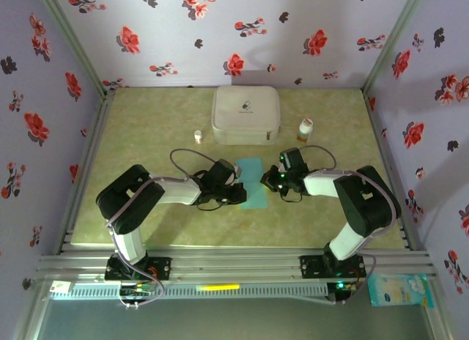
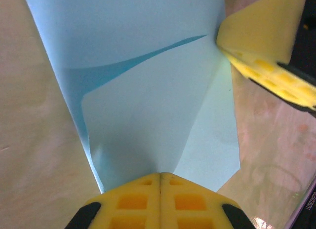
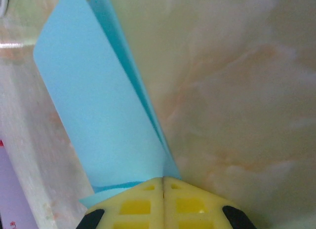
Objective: Fold a paper plane with a square sheet of paper (pick it up from the middle)
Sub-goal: Fold the triangle a second time at the center of the table.
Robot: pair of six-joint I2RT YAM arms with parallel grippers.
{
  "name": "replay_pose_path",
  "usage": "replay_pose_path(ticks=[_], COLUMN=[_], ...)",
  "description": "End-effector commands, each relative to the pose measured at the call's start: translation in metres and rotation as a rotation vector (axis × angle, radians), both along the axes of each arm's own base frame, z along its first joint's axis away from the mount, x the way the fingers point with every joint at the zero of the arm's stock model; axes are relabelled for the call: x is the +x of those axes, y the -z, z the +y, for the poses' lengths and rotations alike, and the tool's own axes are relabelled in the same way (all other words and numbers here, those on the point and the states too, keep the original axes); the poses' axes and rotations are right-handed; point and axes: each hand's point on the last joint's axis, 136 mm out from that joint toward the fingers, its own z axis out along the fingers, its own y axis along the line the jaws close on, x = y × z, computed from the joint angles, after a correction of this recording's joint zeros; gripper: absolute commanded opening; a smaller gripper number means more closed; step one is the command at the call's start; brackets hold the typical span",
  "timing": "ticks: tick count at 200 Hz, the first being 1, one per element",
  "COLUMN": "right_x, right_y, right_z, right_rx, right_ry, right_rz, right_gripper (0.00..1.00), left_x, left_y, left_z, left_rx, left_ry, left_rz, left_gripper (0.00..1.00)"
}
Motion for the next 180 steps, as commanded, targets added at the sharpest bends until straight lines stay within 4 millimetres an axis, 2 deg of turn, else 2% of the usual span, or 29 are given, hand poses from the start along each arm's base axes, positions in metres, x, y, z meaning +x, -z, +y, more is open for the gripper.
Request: replay_pose_path(ticks=[1, 33, 53, 72, 90, 136, 152, 180], right_x=[0.009, 0.008, -0.002, -0.011, -0.014, -0.020, -0.024, -0.028], right_y=[-0.002, -0.029, -0.035, -0.025, -0.011, 0.026, 0.032, 0.035], right_z=[-0.008, 0.003, 0.024, 0.037, 0.038, 0.003, 0.002, 0.003], right_rx=[-0.032, 0.026, 0.069, 0.064, 0.037, -0.136, -0.123, -0.111], right_ry=[0.021, -0.013, -0.090, -0.132, -0.133, -0.067, -0.069, -0.073], right_rz=[-0.029, -0.094, -0.089, -0.053, -0.014, 0.061, 0.074, 0.085], right_gripper=[0.02, 0.02, 0.02, 0.01, 0.01, 0.00, 0.00, 0.00], left_x=[-0.032, -0.032, -0.032, -0.032, -0.032, -0.031, -0.027, -0.014], left_y=[0.045, 0.044, 0.043, 0.043, 0.043, 0.036, 0.022, -0.022], left_z=[0.043, 0.042, 0.042, 0.042, 0.042, 0.040, 0.033, 0.015], left_rx=[0.192, 0.189, 0.188, 0.188, 0.187, 0.172, 0.135, 0.051], left_ry=[0.003, 0.006, 0.007, 0.006, 0.005, 0.008, 0.005, -0.003], left_rz=[0.124, 0.124, 0.122, 0.121, 0.121, 0.112, 0.103, 0.049], left_gripper=[0.00, 0.00, 0.00, 0.00, 0.00, 0.00, 0.00, 0.00])
